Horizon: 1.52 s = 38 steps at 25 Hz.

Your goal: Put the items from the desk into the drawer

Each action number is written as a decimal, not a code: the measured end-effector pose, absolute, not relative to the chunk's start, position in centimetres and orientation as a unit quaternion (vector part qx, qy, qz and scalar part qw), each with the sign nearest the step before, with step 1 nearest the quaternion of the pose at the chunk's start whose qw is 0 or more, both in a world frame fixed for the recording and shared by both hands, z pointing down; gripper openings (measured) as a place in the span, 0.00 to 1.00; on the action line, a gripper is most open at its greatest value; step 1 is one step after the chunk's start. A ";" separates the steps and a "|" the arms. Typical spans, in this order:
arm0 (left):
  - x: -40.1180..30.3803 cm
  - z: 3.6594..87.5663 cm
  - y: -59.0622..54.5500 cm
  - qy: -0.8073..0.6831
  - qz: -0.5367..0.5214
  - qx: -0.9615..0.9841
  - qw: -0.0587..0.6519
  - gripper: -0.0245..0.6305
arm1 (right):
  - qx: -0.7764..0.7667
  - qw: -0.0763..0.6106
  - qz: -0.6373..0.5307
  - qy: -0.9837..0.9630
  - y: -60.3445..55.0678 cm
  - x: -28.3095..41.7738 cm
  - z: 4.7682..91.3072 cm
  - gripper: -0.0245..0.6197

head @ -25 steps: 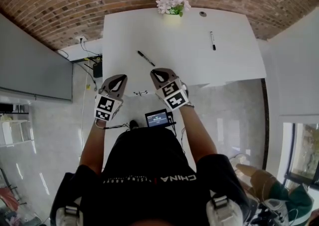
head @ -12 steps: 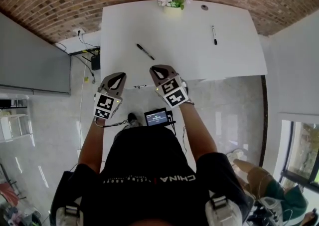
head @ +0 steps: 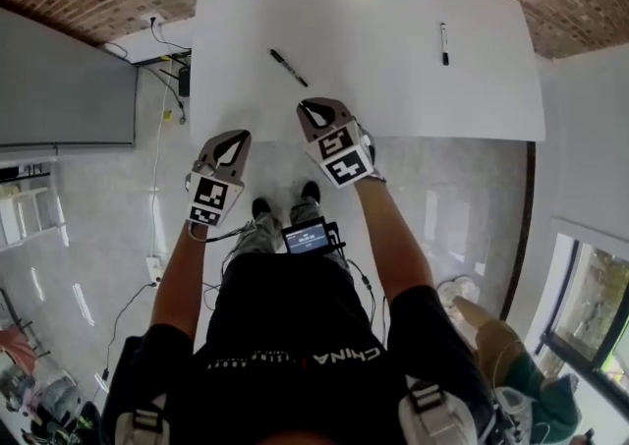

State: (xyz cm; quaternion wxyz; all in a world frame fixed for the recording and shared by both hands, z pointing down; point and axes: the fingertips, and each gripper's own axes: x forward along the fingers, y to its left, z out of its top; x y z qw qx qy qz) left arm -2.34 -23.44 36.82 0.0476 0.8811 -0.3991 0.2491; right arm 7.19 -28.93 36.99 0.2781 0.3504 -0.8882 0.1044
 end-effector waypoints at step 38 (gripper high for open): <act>-4.3 44.1 -31.5 -0.410 0.241 0.873 0.110 0.06 | 0.346 0.419 0.141 -0.827 -41.9 4.0 52.3 0.11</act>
